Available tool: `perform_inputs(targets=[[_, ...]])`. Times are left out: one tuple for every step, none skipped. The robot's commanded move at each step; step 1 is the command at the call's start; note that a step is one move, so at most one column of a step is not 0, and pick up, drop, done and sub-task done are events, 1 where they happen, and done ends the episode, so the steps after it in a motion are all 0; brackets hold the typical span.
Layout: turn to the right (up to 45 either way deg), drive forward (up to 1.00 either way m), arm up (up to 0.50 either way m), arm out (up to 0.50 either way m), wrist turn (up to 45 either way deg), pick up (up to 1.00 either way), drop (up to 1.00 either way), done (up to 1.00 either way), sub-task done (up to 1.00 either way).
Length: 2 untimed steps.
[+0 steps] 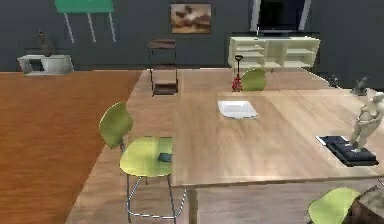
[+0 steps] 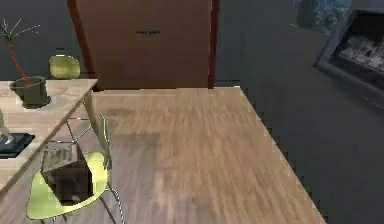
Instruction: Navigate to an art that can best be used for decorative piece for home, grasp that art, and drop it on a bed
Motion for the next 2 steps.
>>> perform_inputs(targets=[[45.0,0.0,0.0,0.0,0.0,0.0,0.0,0.0,0.0],[36.0,0.0,0.0,0.0,0.0,0.0,0.0,0.0,0.0]])
